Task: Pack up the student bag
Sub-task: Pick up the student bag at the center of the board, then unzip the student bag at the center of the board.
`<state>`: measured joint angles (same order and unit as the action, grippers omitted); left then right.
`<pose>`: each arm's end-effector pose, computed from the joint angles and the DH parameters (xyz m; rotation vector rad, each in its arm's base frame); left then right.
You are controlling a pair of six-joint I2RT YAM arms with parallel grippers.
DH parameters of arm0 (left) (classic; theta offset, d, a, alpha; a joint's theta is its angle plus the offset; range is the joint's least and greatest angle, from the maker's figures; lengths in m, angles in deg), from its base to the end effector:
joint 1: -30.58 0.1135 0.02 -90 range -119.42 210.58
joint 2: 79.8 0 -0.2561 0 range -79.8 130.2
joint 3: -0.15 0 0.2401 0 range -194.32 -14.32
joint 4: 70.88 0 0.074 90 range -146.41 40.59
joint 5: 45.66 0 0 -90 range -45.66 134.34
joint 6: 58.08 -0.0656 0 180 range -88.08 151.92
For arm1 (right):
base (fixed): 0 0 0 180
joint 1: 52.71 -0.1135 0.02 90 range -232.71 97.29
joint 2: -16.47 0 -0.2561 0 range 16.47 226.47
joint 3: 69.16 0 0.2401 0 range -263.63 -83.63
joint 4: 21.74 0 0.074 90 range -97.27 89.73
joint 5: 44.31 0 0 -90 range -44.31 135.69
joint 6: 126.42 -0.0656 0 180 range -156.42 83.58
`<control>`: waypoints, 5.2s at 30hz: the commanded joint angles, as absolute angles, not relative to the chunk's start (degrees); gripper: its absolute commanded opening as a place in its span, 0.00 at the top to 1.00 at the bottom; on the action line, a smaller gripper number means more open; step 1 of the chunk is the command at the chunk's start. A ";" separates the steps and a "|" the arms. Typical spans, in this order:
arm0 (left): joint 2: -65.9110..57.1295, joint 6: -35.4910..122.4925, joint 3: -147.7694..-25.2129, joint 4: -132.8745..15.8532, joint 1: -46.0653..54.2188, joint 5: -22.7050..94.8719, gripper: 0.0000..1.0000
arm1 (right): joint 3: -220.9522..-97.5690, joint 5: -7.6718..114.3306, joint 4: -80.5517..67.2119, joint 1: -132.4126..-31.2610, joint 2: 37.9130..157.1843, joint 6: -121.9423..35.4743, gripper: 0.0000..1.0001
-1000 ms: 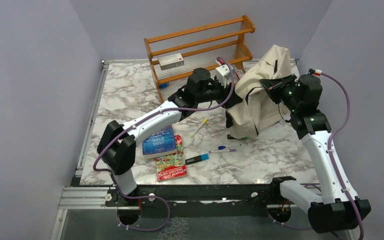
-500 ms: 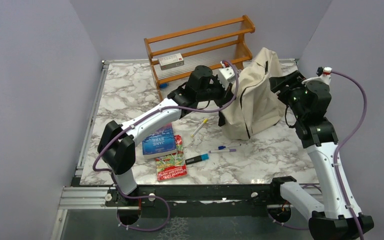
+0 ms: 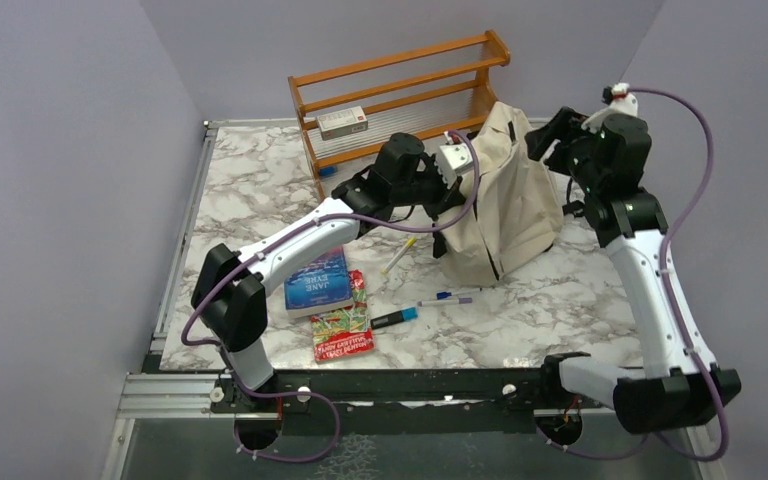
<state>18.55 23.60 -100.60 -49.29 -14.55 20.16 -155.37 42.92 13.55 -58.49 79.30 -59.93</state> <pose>0.2797 -0.3191 0.3329 1.1370 1.6010 -0.8302 0.2590 0.0230 0.4078 0.3105 1.7629 0.3251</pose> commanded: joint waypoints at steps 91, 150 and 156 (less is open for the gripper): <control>24.06 64.49 -105.37 -61.45 -1.61 15.01 0.29 | -156.53 100.77 -4.92 -57.99 89.49 -47.23 0.99; 56.43 62.04 -150.94 -45.27 -0.05 6.99 1.00 | -150.76 95.97 6.41 -76.36 89.17 -45.25 0.99; 57.80 61.29 -152.38 -44.99 0.72 7.12 1.00 | -145.77 92.45 9.20 -81.66 86.92 -44.82 0.99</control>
<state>56.67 63.27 -149.10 -43.19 -0.01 4.29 -148.64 92.63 5.79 -78.42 90.33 -44.71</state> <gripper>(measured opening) 0.017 0.014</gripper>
